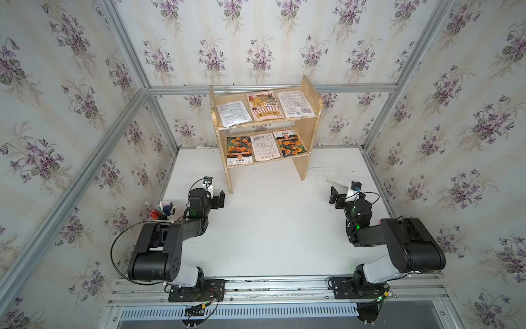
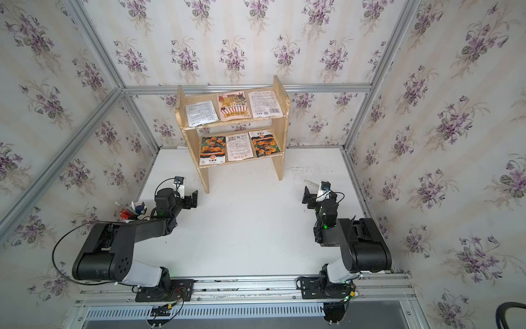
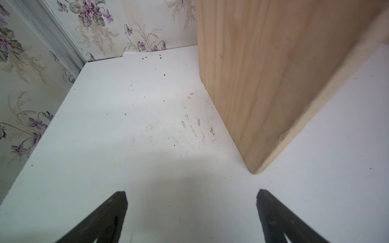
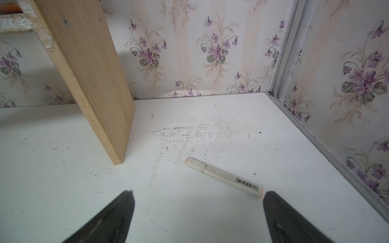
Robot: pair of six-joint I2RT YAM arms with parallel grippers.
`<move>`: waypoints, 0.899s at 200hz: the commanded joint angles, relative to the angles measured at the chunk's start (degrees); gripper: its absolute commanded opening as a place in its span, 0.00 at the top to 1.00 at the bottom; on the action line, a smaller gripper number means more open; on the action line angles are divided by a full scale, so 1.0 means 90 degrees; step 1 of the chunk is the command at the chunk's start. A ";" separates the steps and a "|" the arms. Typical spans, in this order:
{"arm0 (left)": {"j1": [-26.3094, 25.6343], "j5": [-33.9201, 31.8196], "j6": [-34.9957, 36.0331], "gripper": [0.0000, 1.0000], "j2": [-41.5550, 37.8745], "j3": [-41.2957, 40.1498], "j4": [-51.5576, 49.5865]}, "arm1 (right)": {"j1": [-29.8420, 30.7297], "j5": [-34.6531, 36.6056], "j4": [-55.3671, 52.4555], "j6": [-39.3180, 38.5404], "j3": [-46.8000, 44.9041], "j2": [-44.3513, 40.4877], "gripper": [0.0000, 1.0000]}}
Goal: Take the seed bag off the shelf
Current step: Pick up the seed packet from the shelf.
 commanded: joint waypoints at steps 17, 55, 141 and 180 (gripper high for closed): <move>0.0000 0.0011 0.0011 0.00 0.0005 0.0042 0.0071 | 0.0009 0.0002 0.0153 0.0011 0.0010 -0.0001 0.00; 0.0008 0.0011 0.0006 0.00 0.0004 0.0042 0.0071 | 0.0010 -0.0005 0.0143 0.0013 0.0017 -0.0001 0.00; 0.0002 0.0011 0.0011 0.00 0.0001 0.0043 0.0080 | 0.0009 -0.0007 0.0143 0.0013 0.0016 0.0000 0.00; -0.0004 -0.0327 -0.0116 0.00 -0.0310 0.0455 -0.0885 | 0.0010 0.0002 0.0213 -0.0001 -0.0003 -0.0017 0.00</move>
